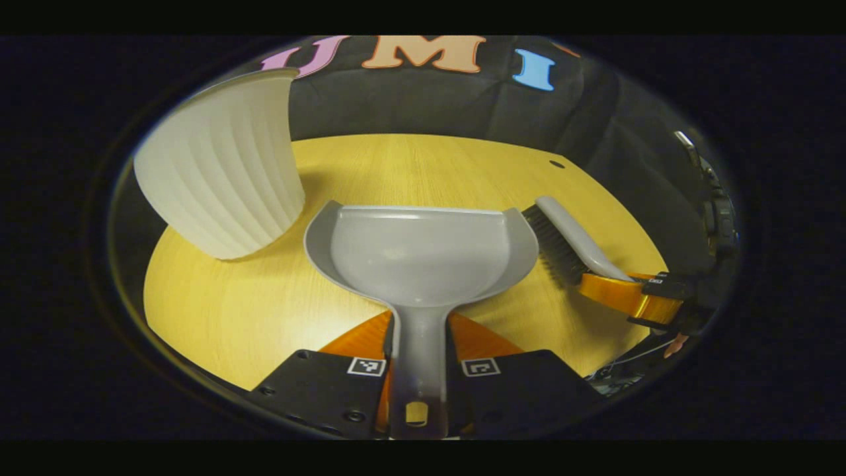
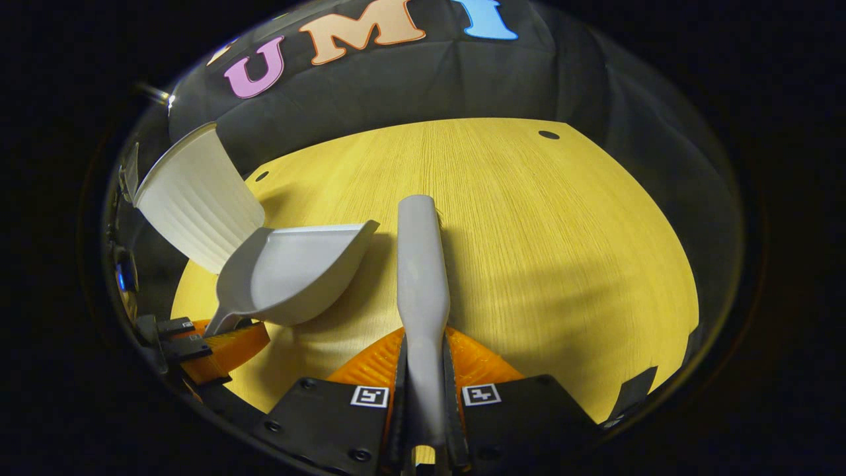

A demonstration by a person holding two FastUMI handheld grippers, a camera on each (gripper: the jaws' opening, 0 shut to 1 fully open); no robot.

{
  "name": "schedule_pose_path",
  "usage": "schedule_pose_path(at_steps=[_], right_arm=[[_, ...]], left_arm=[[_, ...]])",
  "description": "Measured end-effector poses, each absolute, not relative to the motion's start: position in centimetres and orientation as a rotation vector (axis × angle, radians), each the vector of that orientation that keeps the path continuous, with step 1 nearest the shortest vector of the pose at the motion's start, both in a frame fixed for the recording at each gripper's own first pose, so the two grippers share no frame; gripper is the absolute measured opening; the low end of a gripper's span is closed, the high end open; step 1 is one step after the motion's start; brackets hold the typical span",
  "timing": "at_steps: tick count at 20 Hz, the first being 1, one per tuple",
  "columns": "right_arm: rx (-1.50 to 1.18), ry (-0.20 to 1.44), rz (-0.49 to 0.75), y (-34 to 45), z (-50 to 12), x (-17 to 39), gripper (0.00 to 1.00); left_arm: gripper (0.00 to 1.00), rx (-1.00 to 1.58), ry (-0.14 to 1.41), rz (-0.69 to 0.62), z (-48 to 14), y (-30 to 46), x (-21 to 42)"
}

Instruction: Pick up the small broom and dustpan from the desktop, sweep the trash into the dustpan with the broom, and then empty the trash into the garbage bin.

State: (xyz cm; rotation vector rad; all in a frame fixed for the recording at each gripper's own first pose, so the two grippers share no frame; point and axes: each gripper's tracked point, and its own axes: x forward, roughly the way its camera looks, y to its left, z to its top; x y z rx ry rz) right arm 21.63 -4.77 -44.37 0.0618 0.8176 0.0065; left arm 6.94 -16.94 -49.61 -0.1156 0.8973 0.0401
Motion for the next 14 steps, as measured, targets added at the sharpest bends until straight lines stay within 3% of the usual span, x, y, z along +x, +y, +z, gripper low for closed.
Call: schedule_pose_path(at_steps=[8, 10, 12, 13, 14], right_arm=[[0.101, 0.838, 0.011, -4.6, -45.1, 21.4, 0.28], [0.113, 0.844, 0.024, -4.3, -45.4, 21.4, 0.30], [0.120, 0.859, 0.047, -4.4, -45.8, 21.1, 0.29], [0.119, 0.857, 0.054, -4.4, -45.9, 21.0, 0.35], [0.116, 0.852, 0.061, -4.4, -45.9, 21.1, 0.39]], left_arm=[[0.27, -0.097, 0.914, 0.047, -49.3, -17.1, 6.6], [0.31, -0.150, 0.916, 0.032, -49.1, -17.7, 6.4], [0.43, -0.161, 0.900, 0.051, -48.8, -17.4, 6.6], [0.54, -0.152, 0.895, 0.058, -48.6, -17.1, 6.6], [0.52, -0.144, 0.898, 0.062, -48.6, -16.8, 6.4]])
